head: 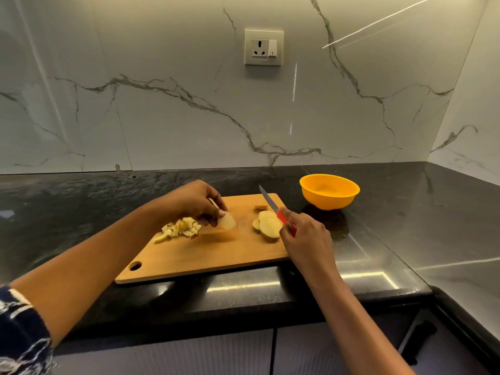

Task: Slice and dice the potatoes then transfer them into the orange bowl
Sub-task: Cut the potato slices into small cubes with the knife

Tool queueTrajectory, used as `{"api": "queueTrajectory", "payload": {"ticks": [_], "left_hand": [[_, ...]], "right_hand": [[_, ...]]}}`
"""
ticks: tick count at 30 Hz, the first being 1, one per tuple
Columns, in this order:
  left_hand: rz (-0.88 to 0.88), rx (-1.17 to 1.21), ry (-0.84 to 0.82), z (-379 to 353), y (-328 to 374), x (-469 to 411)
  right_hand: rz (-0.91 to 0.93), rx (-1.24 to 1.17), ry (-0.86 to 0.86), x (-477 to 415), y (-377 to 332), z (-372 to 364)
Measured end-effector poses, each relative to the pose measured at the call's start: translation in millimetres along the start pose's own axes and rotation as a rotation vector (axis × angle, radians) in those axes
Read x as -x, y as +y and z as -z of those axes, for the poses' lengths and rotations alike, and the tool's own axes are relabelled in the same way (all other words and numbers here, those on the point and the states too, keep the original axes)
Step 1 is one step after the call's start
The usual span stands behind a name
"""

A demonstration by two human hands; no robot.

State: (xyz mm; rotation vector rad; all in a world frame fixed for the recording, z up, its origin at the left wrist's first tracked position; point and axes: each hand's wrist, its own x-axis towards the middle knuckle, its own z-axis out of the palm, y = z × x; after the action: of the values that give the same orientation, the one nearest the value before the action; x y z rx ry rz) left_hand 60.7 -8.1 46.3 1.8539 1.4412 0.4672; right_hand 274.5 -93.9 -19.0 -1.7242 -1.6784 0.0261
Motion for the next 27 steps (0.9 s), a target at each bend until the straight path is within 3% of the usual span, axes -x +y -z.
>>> {"api": "queueTrajectory", "payload": {"ticks": [4,7,11,19,27], "left_hand": [[-0.044,-0.153,0.034,-4.6,-16.3,4.3],[-0.110,-0.254,0.158,-6.6,-26.8,9.8],[-0.353,-0.515,0.308,-14.3,-43.3,30.8],[-0.754,-0.667,0.387,-25.8,-66.7,35.8],[-0.800,-0.714,0.428,-29.4,-70.1,33.4]], "right_hand": [[0.072,0.026,-0.021,13.8,-15.8,-1.8],[0.105,0.030,-0.077,30.2,-29.0,-4.7],[0.162,-0.039,-0.097,48.0,-44.7,-6.0],[0.176,0.009,-0.102,55.2,-60.8,-14.2],[0.218,0.105,-0.148,52.3,-66.5,-24.2]]}}
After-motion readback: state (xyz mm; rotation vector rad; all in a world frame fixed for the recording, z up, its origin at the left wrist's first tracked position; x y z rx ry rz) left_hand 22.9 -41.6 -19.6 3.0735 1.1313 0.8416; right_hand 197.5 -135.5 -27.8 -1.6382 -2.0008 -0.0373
